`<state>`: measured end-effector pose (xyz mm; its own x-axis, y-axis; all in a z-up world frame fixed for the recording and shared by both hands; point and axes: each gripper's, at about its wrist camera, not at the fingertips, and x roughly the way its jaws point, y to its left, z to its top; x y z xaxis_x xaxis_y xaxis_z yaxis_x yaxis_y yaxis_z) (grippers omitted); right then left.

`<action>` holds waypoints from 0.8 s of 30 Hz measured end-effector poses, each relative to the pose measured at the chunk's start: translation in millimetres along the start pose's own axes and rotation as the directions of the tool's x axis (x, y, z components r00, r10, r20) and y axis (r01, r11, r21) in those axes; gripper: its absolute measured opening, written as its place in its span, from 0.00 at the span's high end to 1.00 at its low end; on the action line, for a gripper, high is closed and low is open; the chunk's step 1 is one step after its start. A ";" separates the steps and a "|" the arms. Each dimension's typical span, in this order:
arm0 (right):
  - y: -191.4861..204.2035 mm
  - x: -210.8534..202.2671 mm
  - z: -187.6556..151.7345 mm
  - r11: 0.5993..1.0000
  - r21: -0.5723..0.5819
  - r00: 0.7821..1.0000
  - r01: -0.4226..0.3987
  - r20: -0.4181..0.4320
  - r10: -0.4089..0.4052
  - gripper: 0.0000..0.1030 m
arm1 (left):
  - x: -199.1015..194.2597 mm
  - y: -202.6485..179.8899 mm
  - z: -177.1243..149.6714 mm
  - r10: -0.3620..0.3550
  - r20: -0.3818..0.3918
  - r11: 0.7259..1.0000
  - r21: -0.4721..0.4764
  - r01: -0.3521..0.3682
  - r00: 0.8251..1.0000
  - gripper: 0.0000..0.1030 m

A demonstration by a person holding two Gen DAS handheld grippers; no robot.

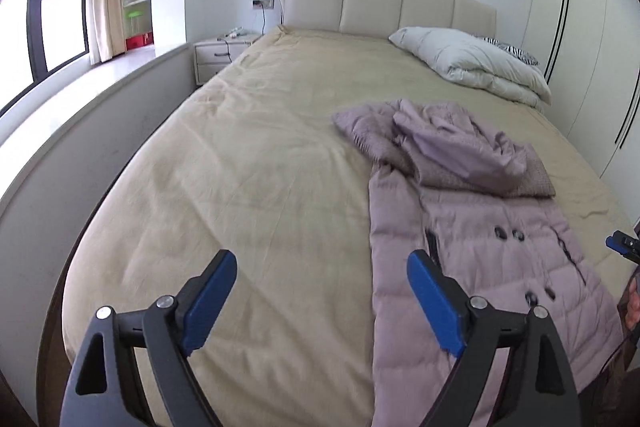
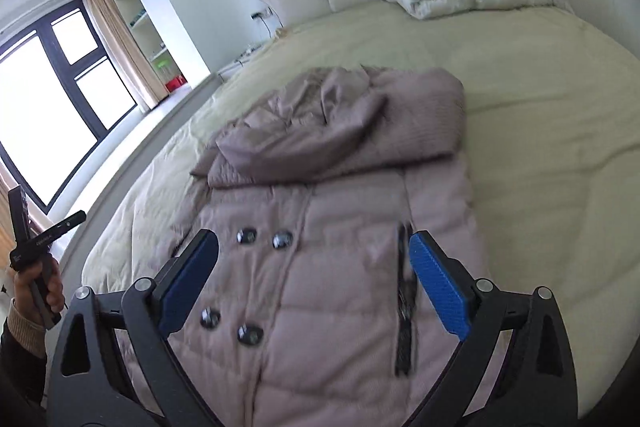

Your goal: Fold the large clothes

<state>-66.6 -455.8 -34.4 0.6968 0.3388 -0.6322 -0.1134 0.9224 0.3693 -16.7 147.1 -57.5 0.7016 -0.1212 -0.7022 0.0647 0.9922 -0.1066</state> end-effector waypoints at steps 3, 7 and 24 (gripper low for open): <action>-31.8 -25.7 -37.1 0.995 0.096 0.999 0.010 -0.051 -0.006 0.05 | 4.8 3.1 -41.8 -0.098 -0.117 0.994 -0.057 0.092 0.988 0.13; -72.7 -61.8 -80.2 0.975 0.219 0.999 0.040 -0.039 -0.032 0.05 | 15.2 -19.4 -89.9 -0.183 -0.225 0.983 -0.064 0.172 0.957 0.13; -132.7 -71.0 -161.9 0.948 0.320 0.971 -0.004 -0.224 0.079 0.06 | 57.3 -33.5 -154.6 -0.389 -0.457 0.920 -0.236 0.312 0.800 0.24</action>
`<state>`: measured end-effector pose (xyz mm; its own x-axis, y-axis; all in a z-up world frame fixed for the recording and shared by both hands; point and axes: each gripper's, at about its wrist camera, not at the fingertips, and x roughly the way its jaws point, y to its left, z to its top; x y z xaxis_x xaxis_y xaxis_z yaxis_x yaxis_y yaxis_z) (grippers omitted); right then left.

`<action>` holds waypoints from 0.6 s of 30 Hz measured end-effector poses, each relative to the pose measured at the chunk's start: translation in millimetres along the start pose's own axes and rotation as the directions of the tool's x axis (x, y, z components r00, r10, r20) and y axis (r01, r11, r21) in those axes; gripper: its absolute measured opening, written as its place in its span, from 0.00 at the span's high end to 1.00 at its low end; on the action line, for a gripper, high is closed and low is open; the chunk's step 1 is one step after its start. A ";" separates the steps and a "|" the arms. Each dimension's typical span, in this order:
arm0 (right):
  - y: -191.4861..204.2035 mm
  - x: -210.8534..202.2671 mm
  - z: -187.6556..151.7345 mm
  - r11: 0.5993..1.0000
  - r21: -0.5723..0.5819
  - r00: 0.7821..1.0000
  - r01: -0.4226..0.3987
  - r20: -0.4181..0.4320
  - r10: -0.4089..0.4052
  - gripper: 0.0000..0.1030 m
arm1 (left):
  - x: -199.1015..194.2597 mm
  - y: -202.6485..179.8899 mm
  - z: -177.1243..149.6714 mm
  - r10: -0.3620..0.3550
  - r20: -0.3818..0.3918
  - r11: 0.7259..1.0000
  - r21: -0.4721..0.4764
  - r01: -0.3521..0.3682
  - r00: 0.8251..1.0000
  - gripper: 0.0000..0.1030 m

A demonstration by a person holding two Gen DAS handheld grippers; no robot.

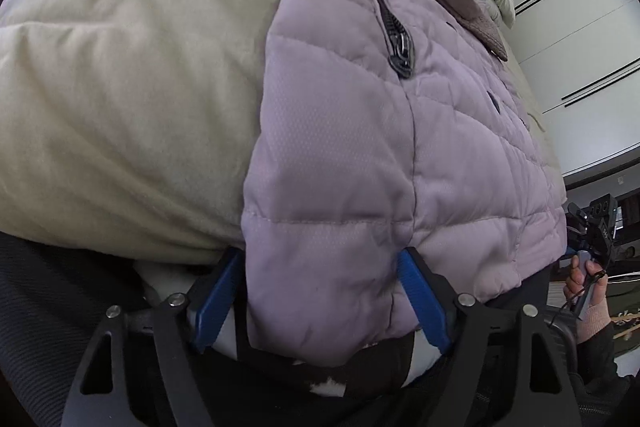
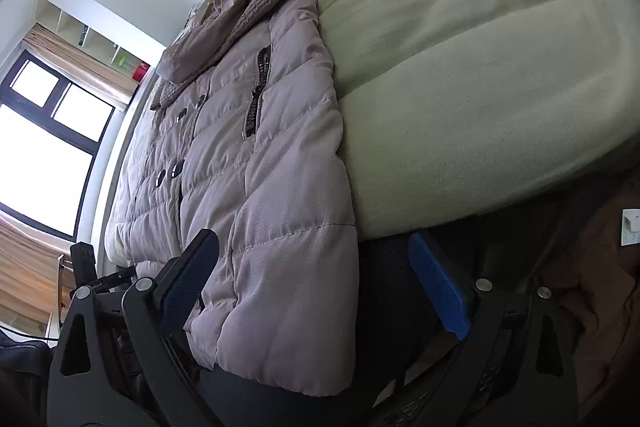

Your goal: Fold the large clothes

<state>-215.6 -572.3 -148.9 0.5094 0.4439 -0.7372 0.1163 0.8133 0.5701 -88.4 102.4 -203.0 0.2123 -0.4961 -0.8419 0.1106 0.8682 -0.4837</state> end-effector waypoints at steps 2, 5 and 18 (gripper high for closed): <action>1.8 -2.2 -0.6 1.000 -0.002 0.999 -0.030 -0.012 0.030 0.11 | 1.6 -1.4 -0.8 -0.024 -0.010 1.000 0.000 0.024 1.000 0.26; 6.1 -2.2 -3.3 0.996 -0.006 0.995 -0.089 -0.038 0.089 0.16 | 2.8 -4.2 -1.1 -0.032 -0.017 0.999 0.021 0.033 0.999 0.33; 18.0 9.0 -7.7 0.993 -0.035 0.991 -0.112 -0.078 0.109 0.75 | -24.4 -19.7 4.4 -0.109 0.027 0.994 0.025 0.109 0.994 0.92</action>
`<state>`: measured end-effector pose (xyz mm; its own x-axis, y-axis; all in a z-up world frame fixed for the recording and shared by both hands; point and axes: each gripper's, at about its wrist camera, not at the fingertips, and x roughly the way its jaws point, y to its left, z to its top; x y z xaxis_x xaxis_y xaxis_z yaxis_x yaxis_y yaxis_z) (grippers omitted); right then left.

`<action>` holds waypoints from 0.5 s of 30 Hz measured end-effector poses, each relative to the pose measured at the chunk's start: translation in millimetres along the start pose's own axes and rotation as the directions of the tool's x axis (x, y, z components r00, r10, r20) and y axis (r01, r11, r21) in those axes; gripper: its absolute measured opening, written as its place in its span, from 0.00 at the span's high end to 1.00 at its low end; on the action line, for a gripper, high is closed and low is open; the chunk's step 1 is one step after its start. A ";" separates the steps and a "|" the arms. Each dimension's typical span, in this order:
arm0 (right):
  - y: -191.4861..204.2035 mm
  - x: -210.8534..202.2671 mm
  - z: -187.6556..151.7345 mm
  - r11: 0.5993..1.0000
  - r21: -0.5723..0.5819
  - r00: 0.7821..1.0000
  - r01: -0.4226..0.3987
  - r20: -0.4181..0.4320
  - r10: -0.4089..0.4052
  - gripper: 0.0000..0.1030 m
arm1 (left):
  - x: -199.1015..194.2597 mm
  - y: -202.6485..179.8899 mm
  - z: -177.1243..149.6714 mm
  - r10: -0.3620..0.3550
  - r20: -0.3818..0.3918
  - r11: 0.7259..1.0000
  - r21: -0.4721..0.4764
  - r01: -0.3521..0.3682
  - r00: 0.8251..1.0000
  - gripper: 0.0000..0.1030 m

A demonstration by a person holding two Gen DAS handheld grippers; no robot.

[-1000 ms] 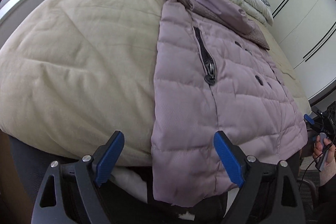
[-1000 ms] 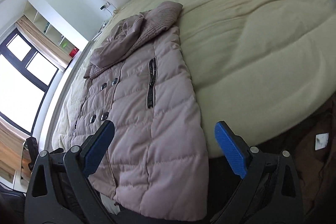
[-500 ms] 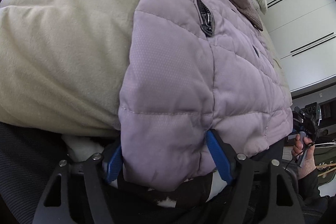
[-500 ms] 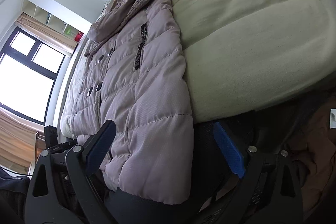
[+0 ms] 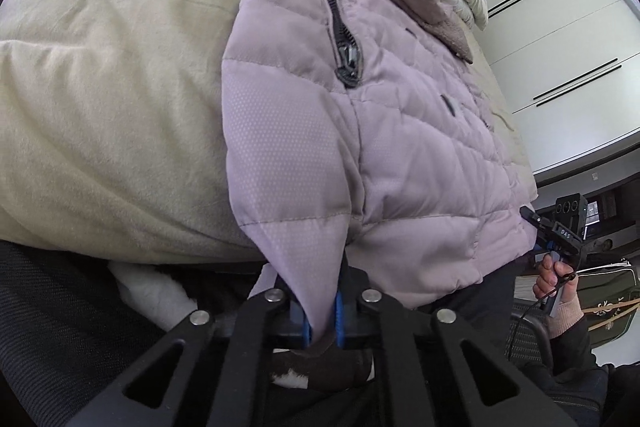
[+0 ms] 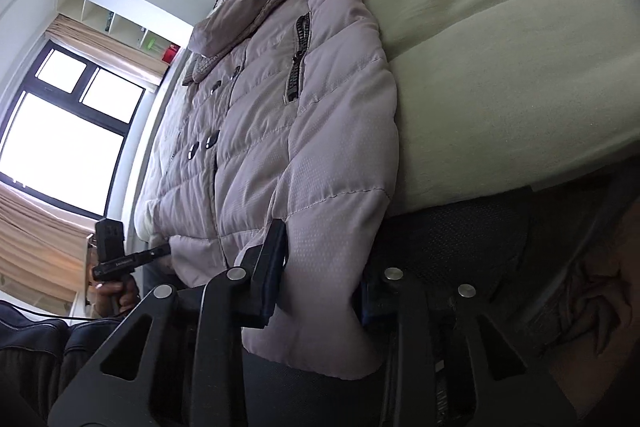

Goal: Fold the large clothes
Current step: 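Lift the hem with both grippers and fold it toward the collar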

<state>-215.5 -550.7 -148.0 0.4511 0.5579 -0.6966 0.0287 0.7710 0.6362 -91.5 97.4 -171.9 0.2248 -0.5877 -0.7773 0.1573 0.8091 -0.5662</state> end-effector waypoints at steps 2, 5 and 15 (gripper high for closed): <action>11.8 -2.7 1.7 0.999 -0.045 1.000 -0.012 0.028 0.013 0.83 | -16.7 -2.4 5.8 -0.056 0.048 0.998 -0.026 0.058 0.997 0.92; 31.6 -15.0 11.3 0.995 -0.094 0.994 -0.045 0.092 0.054 0.85 | -42.1 -5.7 20.7 -0.133 0.136 0.989 -0.050 0.141 0.982 0.93; 82.7 -54.1 95.8 0.979 -0.161 0.910 -0.122 0.376 0.175 0.87 | -102.8 -39.3 133.4 -0.226 0.392 0.974 0.060 0.221 0.892 0.93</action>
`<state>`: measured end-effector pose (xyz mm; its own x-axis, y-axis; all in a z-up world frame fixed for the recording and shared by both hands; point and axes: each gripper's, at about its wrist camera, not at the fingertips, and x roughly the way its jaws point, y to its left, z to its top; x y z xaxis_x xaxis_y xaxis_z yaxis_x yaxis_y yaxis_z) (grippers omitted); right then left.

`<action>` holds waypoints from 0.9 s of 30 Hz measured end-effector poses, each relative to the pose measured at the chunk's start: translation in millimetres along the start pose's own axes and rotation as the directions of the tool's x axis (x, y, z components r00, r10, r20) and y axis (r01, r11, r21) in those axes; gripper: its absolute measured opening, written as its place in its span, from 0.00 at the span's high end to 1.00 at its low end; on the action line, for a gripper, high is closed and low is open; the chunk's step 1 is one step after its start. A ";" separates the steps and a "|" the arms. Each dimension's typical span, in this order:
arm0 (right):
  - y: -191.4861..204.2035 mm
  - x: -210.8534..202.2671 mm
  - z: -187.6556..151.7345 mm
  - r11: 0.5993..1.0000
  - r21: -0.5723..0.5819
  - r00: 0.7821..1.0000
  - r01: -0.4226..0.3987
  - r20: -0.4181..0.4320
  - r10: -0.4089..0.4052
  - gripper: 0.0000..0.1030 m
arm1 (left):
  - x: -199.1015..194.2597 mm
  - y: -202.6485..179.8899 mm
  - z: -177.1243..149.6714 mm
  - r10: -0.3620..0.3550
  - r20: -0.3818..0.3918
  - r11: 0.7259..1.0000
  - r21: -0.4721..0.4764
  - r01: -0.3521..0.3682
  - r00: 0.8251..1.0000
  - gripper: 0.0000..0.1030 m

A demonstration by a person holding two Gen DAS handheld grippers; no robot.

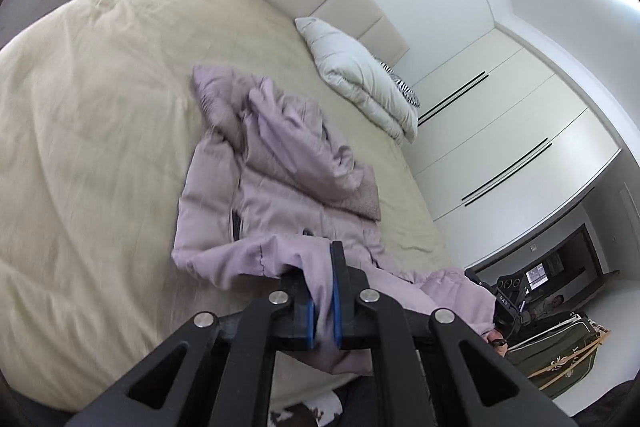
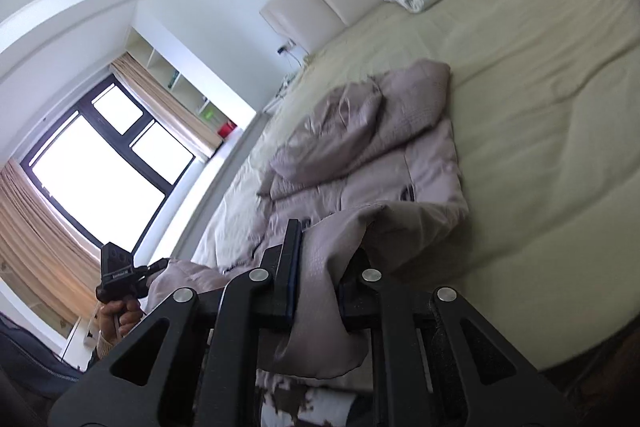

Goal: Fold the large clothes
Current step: 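Lift the hem with both grippers and fold it toward the collar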

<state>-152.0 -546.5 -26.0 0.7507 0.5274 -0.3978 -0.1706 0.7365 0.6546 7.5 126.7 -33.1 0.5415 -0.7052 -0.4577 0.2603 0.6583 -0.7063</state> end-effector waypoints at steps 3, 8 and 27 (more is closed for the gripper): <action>7.6 22.8 46.0 0.999 -0.034 0.998 0.010 0.063 -0.008 0.87 | 16.7 -7.0 42.8 0.023 0.062 0.999 0.036 -0.026 0.998 0.93; 13.2 83.0 130.5 0.996 -0.057 0.990 0.070 0.128 -0.063 0.87 | 57.8 -2.4 116.0 0.048 0.125 0.998 0.024 -0.052 0.991 0.93; -117.3 386.1 281.4 0.896 0.016 0.896 0.443 0.023 -0.444 0.87 | 278.5 116.8 249.8 0.385 0.037 0.923 -0.015 -0.384 0.922 0.88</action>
<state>337.4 -548.4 -75.5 0.7631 0.1358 -0.6318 0.1901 0.8873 0.4203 388.4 73.0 -108.2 0.6290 -0.3875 -0.6740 0.0204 0.8748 -0.4840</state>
